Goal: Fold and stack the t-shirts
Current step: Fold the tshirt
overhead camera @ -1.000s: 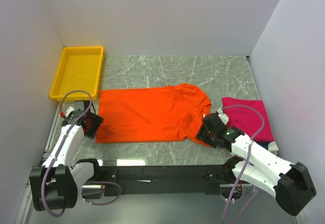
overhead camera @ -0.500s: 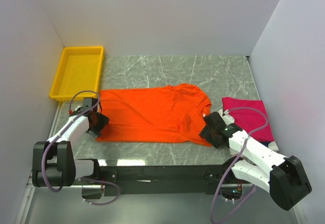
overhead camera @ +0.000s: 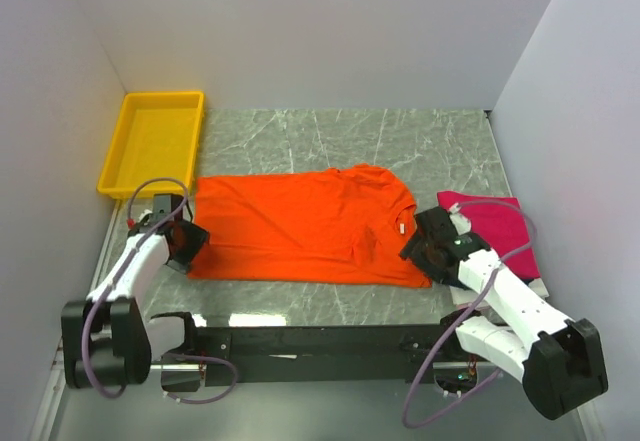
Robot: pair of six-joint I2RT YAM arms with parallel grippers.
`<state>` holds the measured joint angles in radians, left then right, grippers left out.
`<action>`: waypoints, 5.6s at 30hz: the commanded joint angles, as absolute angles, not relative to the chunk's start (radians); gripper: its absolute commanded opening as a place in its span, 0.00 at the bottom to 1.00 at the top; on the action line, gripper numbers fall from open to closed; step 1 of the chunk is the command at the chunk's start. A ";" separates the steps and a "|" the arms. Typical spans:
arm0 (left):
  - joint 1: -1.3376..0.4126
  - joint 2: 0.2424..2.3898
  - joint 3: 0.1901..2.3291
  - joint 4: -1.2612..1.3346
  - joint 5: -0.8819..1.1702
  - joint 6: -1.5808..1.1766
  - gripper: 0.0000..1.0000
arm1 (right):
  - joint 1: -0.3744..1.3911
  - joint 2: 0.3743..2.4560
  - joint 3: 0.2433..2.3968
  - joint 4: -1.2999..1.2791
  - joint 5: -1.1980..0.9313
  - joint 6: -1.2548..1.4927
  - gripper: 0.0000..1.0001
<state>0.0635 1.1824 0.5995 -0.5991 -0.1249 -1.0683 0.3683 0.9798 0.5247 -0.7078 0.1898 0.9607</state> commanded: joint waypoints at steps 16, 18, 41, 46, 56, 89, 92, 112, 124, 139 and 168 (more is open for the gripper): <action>-0.028 1.702 1.426 -0.620 -0.374 -0.779 0.64 | 0.249 1.710 1.457 -0.503 -0.024 0.491 0.71; -0.038 1.779 1.524 -0.665 -0.417 -0.798 0.63 | 0.244 1.808 1.547 -0.515 -0.043 0.488 0.70; -0.078 2.229 1.784 -0.841 -0.565 -1.026 0.52 | 0.164 1.878 1.534 -0.477 -0.074 0.462 0.68; -0.080 2.258 1.816 -0.850 -0.540 -1.029 0.43 | 0.164 1.884 1.526 -0.472 -0.068 0.457 0.68; -0.078 2.215 1.812 -0.830 -0.528 -0.996 0.01 | 0.163 1.927 1.537 -0.474 -0.051 0.449 0.68; -0.058 2.108 1.703 -0.683 -0.376 -0.899 0.01 | 0.137 2.071 1.683 -0.549 0.114 0.492 0.00; -0.048 2.092 1.691 -0.669 -0.361 -0.890 0.01 | 0.121 2.017 1.649 -0.516 0.103 0.495 0.00; -0.006 2.004 1.597 -0.534 -0.193 -0.808 0.01 | 0.110 1.826 1.467 -0.431 0.098 0.489 0.00; -0.003 1.772 1.318 -0.450 -0.153 -0.861 0.01 | 0.109 1.542 1.188 -0.426 0.109 0.535 0.00; 0.054 1.591 1.055 -0.390 -0.094 -0.900 0.01 | 0.110 1.313 0.887 -0.400 0.044 0.572 0.00; 0.115 1.480 0.971 -0.393 -0.009 -0.864 0.01 | 0.110 1.256 0.854 -0.440 0.066 0.591 0.00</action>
